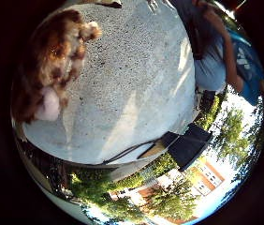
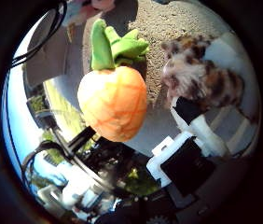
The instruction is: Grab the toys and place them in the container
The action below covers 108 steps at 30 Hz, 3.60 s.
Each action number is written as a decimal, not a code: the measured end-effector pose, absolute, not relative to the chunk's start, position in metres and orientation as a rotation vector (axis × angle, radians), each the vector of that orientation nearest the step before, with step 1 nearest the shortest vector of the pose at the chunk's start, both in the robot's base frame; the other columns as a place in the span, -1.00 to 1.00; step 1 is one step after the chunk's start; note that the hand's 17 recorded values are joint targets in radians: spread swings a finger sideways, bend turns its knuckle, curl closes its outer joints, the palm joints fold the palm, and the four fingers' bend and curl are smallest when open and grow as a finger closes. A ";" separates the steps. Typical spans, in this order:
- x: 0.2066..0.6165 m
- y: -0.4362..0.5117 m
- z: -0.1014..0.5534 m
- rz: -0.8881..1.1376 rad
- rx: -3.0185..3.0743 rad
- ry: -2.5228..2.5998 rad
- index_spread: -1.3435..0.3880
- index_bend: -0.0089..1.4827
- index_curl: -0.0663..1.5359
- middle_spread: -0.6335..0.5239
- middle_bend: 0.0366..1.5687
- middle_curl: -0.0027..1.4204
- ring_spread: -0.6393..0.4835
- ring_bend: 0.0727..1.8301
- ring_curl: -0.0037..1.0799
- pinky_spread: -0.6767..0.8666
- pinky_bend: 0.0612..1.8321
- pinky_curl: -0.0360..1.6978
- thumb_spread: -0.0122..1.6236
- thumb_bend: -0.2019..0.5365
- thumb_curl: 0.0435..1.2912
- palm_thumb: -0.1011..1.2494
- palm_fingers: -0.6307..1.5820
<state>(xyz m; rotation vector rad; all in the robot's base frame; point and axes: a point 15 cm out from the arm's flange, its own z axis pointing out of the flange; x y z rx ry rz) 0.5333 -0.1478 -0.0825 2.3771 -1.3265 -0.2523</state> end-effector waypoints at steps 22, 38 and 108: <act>0.513 -0.180 -0.087 -0.267 2.285 -1.318 0.36 -0.78 -0.55 0.02 -0.79 -0.48 0.53 -0.67 -0.33 0.37 -0.74 -0.66 0.34 -0.53 -0.44 0.33 -0.02; 0.478 -0.209 -0.047 -0.352 2.188 -1.356 -0.07 -0.69 -0.93 -0.27 0.16 0.17 0.10 0.35 0.45 0.32 0.02 -0.28 0.35 -0.48 -0.41 0.44 0.41; 0.535 0.284 0.146 -0.130 2.813 -1.333 0.13 -0.14 -0.77 0.13 -0.81 -0.28 0.56 -0.37 -0.17 0.43 -0.17 -0.10 0.42 -0.52 -0.21 0.35 -0.53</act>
